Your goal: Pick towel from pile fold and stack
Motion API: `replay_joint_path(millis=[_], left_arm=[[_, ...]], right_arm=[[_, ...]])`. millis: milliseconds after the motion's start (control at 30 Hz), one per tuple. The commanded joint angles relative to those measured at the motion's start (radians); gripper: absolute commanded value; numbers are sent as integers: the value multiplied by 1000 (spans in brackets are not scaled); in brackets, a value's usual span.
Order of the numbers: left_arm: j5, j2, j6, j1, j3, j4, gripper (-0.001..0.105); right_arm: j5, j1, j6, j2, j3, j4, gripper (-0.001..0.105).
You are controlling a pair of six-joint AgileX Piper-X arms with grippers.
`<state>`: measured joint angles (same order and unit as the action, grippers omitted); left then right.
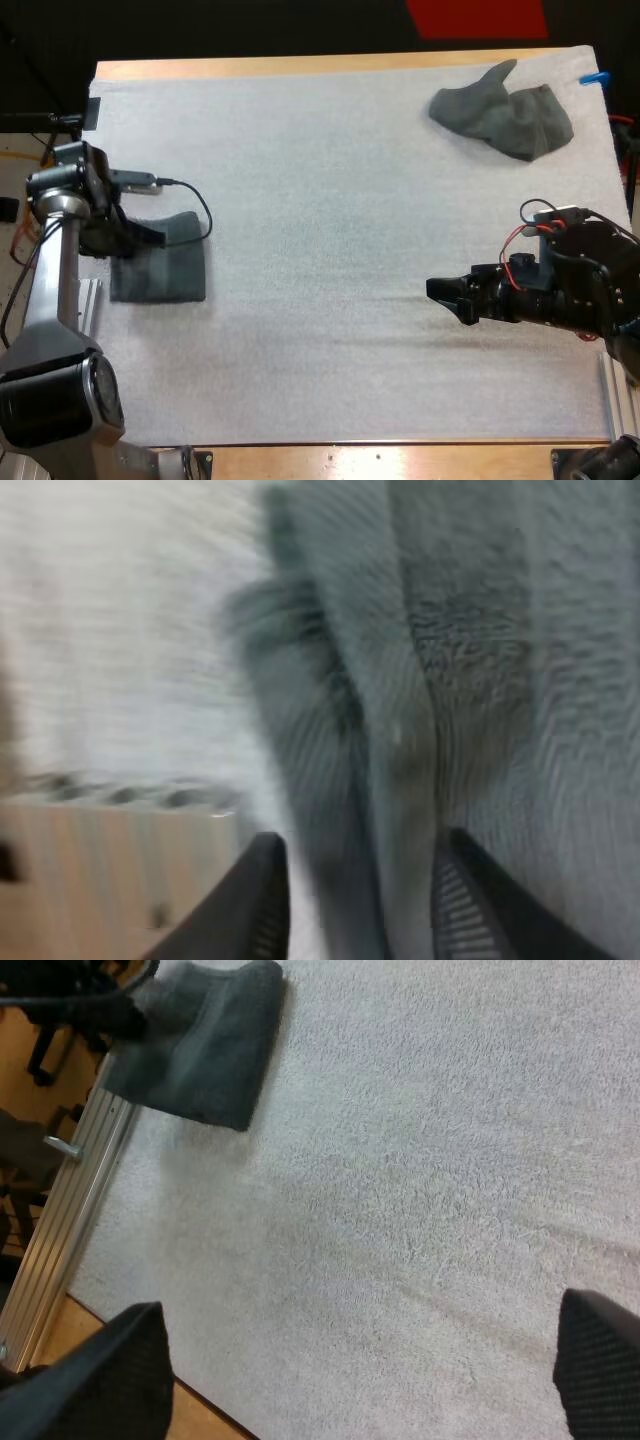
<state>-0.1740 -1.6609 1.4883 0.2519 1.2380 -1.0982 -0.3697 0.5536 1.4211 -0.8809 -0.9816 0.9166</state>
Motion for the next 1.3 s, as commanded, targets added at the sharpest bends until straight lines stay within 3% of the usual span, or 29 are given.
replay_joint_path(millis=[0,267,433,500,833,1033,1167,1267], left_arm=[[-35,11,-5,-3,30,-27,34],[-9,83,16,-3,83,-53,34],[206,208,57,-15,83,-52,34],[236,257,57,-36,83,-49,34],[238,469,17,-198,83,-86,35],[277,538,69,-313,83,-166,59],[276,567,109,-381,83,-215,63],[272,591,171,-431,83,-254,62]], right_arm=[[-11,-2,3,1,-1,-8,75],[-11,-2,3,1,-1,-8,75],[-11,-2,3,1,-1,-47,75],[-11,-2,3,1,-1,-68,75],[1,-2,19,1,-1,-88,75],[112,-4,95,1,-1,-94,75],[156,-38,139,1,-1,-70,75],[175,-127,176,1,-1,-41,75]])
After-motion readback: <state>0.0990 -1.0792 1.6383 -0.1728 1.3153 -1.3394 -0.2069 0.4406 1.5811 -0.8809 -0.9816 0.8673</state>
